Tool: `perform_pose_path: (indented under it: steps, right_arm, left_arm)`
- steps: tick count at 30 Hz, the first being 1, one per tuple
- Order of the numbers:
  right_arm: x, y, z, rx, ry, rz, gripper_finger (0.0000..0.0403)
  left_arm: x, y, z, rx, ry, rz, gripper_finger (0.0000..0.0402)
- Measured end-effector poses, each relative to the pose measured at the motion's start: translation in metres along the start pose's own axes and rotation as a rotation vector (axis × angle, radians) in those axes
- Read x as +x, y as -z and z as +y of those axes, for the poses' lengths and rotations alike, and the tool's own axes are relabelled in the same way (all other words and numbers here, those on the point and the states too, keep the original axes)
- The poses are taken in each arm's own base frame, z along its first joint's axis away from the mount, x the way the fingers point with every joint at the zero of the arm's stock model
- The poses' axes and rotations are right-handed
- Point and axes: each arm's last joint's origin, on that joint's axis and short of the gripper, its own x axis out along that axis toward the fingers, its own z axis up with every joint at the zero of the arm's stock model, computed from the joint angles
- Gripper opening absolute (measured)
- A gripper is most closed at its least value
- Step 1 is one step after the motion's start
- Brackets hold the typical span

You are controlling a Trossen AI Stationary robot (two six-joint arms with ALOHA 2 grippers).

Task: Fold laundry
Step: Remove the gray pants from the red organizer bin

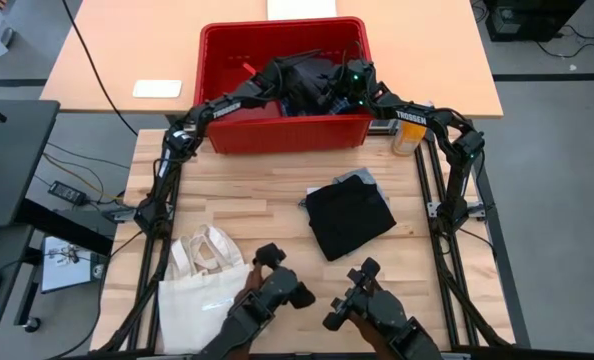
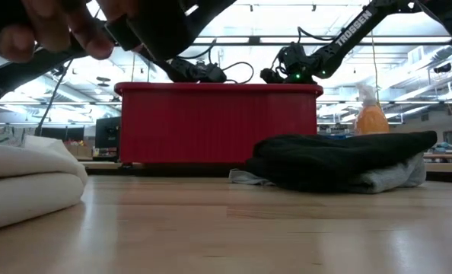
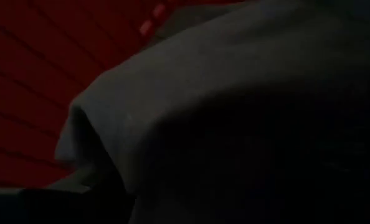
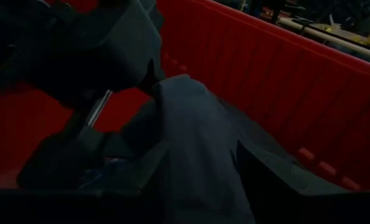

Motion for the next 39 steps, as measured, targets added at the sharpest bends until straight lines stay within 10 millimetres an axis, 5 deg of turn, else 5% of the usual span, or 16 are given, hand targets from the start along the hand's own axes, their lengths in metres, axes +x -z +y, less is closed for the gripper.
perform_pose_path:
  steps: [13,22,39]
  right_arm:
    - [0.001,-0.018,0.009,0.010,-0.020,-0.044,0.0188]
    - [-0.002,-0.050,0.003,0.011,-0.009,-0.099,0.0188]
    - [-0.032,-0.097,-0.010,0.092,-0.089,0.248,0.0188]
  left_arm:
    - [0.004,0.002,0.020,-0.028,0.042,-0.091,0.0195]
    - [0.004,0.004,0.021,-0.113,0.046,-0.081,0.0024]
    - [-0.060,-0.025,0.029,-0.169,0.121,-0.021,0.0024]
